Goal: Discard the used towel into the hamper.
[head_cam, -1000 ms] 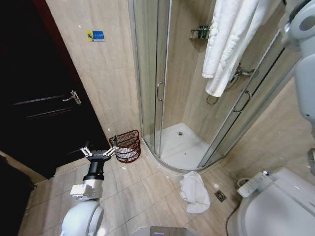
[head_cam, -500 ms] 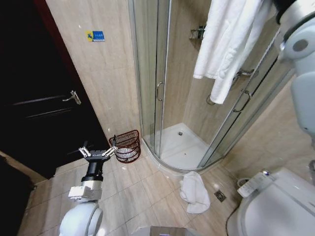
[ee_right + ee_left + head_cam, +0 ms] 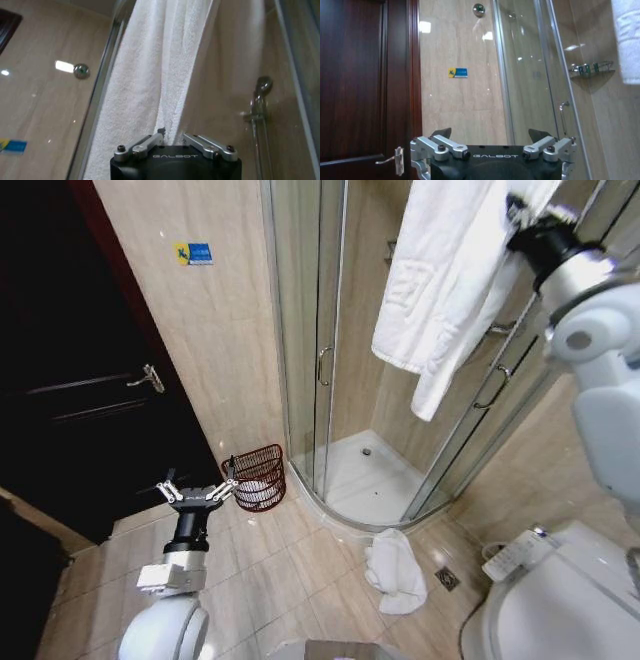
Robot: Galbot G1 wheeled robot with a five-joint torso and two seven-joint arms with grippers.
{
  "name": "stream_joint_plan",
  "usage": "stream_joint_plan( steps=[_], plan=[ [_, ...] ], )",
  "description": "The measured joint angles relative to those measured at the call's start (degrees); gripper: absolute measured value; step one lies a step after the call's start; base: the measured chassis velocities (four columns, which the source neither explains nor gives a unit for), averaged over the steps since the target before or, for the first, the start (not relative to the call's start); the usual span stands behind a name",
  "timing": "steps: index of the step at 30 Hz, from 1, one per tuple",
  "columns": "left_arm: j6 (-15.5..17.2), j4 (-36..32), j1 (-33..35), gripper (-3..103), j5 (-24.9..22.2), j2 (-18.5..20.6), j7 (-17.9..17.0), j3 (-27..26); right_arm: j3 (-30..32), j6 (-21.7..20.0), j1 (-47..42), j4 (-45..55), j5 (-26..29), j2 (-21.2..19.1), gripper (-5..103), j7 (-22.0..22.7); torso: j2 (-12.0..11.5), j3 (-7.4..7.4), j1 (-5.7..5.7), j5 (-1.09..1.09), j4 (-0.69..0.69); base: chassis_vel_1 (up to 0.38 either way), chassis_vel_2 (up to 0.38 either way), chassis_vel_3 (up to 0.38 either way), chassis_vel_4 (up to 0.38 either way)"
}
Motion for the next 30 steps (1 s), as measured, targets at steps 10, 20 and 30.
stream_joint_plan(
  steps=[10,20,30],
  plan=[
    [-1.87,0.02,1.47,100,0.47,-1.54,0.03,-0.65,3.21,-0.02,-7.25,4.06,0.22,0.61,3,1.2,0.0,0.0,0.0,-0.02,0.02,0.0,0.0,0.0,0.0],
    [-3.15,0.91,1.57,100,1.17,-2.43,0.14,-0.54,12.07,0.02,-22.13,8.77,-1.68,1.31,3,0.26,0.0,0.0,0.0,0.0,0.0,0.0,0.0,0.0,0.0],
    [-5.91,2.01,2.43,100,1.29,-3.1,-0.11,-1.18,16.84,1.08,-33.21,12.24,-6.05,6.02,3,-0.57,0.0,0.0,0.0,-0.02,0.01,0.0,0.0,0.0,0.0]
  ],
)
